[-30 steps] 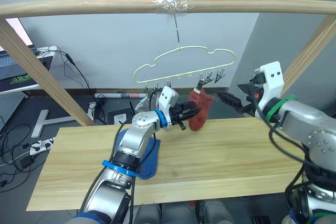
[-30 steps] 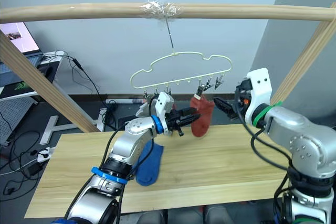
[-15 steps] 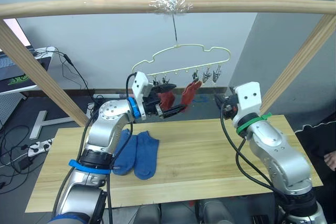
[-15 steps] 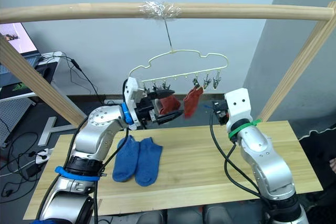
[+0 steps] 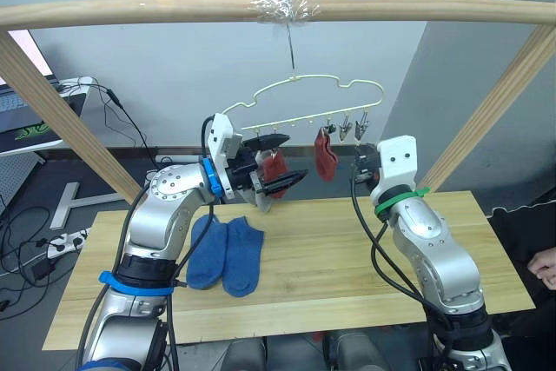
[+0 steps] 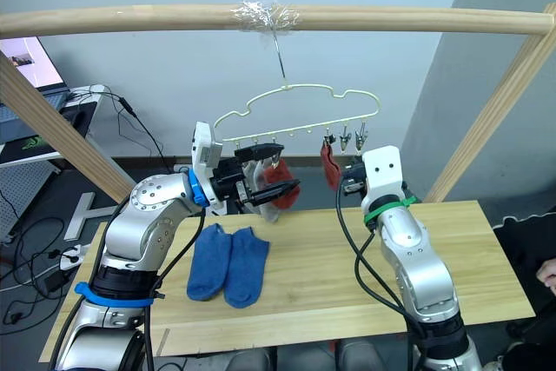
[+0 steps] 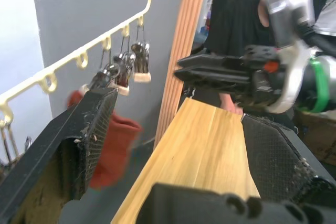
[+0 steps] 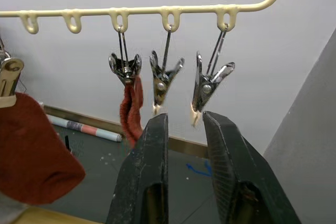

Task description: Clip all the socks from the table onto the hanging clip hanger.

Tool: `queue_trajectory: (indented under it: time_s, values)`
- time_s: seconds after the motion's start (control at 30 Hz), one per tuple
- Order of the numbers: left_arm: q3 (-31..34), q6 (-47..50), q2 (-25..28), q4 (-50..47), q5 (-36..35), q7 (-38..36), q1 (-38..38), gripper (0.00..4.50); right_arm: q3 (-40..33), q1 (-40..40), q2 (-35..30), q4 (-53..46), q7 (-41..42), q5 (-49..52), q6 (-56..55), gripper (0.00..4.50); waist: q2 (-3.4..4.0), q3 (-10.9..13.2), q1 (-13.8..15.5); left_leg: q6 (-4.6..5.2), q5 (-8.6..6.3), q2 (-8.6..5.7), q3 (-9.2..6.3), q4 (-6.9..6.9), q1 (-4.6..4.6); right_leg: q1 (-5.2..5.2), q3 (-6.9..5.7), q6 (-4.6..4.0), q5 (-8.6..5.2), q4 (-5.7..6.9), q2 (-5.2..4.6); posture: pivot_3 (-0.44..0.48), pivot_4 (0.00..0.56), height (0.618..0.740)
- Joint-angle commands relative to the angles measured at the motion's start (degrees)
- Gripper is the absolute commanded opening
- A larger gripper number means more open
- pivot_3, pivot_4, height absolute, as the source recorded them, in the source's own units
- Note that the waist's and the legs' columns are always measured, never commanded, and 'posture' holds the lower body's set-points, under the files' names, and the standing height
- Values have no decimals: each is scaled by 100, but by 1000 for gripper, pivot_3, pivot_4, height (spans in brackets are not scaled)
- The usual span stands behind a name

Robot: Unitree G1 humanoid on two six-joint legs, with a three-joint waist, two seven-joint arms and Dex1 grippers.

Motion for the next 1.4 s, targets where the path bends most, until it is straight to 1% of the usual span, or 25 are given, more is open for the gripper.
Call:
queue_trajectory:
  time_s: [0.03, 0.2, 0.43, 0.53, 0.57, 0.83, 1.03, 1.4]
  values:
    - [97, -24, 24, -255, -98, 65, -1, 4307, -145, -69, 134, 18, 35, -61, -204, 1066, 0, 0, 0, 0, 0, 0, -2, 0, 0, 0, -1, 0, 0, 0, 0, 109, 139, 740]
    - [110, 118, 87, -397, -206, 59, 52, 4307, -119, -112, 189, 140, 99, -162, -314, 2598, 0, 0, 28, 0, 0, 0, 1, 0, -1, 0, 1, -1, 0, 0, 0, 130, 137, 740]
    - [134, 150, 109, -456, -227, 103, 49, 4307, -111, -203, 287, 289, 130, -278, -426, 2598, 0, 0, 46, 0, 0, 0, 1, 0, 2, 0, 1, -1, 1, 3, 0, 136, 135, 740]
    - [139, 140, 118, -438, -225, 103, 33, 4307, -104, -242, 337, 355, 143, -315, -464, 2022, 0, 0, 73, 0, 0, 0, 1, 0, 2, 0, 1, -1, 1, 3, 0, 136, 135, 740]
    - [139, 138, 122, -434, -224, 101, 30, 4307, -97, -261, 347, 384, 145, -334, -472, 1754, 0, 0, 81, 0, 0, 0, 1, 0, 2, 0, 1, -1, 1, 3, 0, 136, 135, 740]
    - [155, 140, 135, -405, -244, 87, -17, 4307, -145, -506, 515, 719, 164, -417, -570, 1754, 1, 0, 126, 0, 0, 0, 2, 0, 2, 0, 1, -2, 1, 3, 0, 140, 132, 740]
    - [175, 182, 154, -434, -319, 91, -62, 4307, -339, -798, 684, 1250, 135, -407, -767, 1754, 0, 0, 127, 0, 0, 0, 1, 0, 2, 0, 0, -2, 1, 4, 0, 140, 132, 740]
    - [169, 172, 158, -438, -368, 225, -148, 4307, -486, -1334, 731, 2164, 138, -512, -1123, 1754, 2, 1, 130, 0, 0, 0, 2, 0, 3, 0, 0, -3, 2, 5, 0, 153, 140, 740]
